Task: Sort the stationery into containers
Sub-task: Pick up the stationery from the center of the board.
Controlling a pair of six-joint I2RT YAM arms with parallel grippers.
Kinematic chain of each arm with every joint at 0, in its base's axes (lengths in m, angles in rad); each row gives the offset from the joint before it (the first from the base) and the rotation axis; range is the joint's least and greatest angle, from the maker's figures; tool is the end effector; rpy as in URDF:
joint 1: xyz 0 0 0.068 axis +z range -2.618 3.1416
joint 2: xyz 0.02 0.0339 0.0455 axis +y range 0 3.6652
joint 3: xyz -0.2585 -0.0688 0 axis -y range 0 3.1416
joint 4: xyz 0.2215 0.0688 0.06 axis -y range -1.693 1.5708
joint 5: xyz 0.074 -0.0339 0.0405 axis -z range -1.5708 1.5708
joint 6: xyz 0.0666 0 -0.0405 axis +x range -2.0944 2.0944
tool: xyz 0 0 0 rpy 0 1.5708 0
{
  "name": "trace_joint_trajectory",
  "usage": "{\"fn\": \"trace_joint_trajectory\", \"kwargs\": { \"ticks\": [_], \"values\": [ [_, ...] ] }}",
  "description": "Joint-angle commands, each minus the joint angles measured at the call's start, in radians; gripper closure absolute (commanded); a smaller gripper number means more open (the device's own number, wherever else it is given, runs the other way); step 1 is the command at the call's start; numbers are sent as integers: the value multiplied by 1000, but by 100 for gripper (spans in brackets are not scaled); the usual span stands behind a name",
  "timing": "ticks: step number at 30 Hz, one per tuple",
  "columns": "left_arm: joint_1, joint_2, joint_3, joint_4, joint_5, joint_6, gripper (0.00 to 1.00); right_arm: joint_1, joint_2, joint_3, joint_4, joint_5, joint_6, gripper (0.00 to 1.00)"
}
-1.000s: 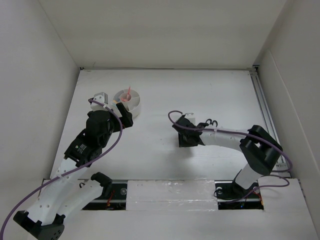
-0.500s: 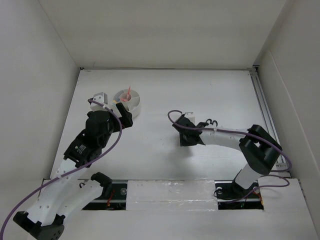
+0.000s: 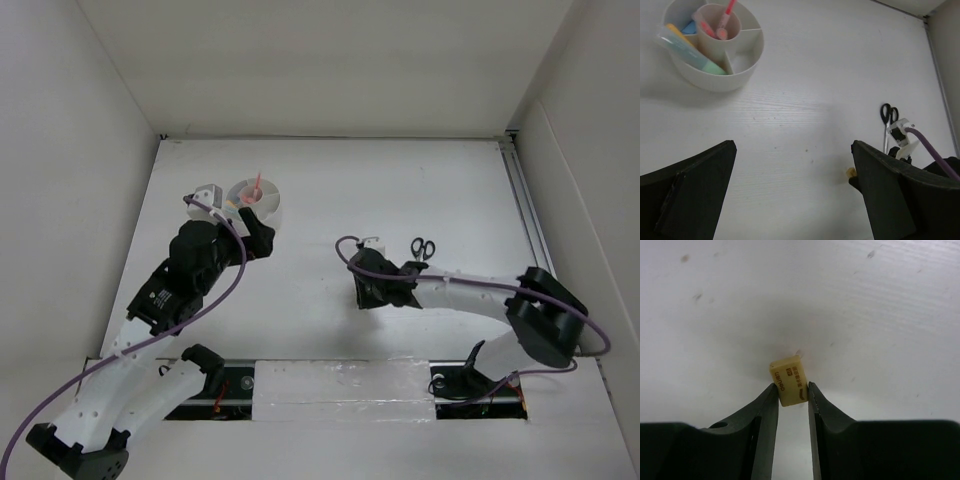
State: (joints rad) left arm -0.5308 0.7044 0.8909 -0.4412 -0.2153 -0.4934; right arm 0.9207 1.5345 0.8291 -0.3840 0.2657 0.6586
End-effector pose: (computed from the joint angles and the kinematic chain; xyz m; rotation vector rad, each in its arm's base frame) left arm 0.1488 -0.0708 0.3459 -0.1196 1.8476 -0.5250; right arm 0.1847 0.2140 0.1514 -0.2562 2.5993 0.2094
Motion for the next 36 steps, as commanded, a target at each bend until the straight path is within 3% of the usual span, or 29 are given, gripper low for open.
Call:
{"fn": "trace_joint_trajectory", "kwargs": {
  "ticks": [1, 5, 12, 21, 36],
  "values": [
    [-5, -3, -20, 102, 219, 6, 0, 30, -207, -31, 100, -68, -13, 100],
    [-5, 21, -61, 202, 404, -57, 0, 30, -352, -18, 114, -22, -22, 100],
    [-5, 96, -101, 412, 712, -102, 0, 40, -370, 76, 108, -33, -56, 100],
    [-5, 161, -101, 435, 745, -125, 0, 40, -324, 136, 220, -33, -76, 100],
    [-5, 199, -119, 444, 660, -197, 6, 83, -309, 167, 425, -69, -123, 100]
  ]
}}
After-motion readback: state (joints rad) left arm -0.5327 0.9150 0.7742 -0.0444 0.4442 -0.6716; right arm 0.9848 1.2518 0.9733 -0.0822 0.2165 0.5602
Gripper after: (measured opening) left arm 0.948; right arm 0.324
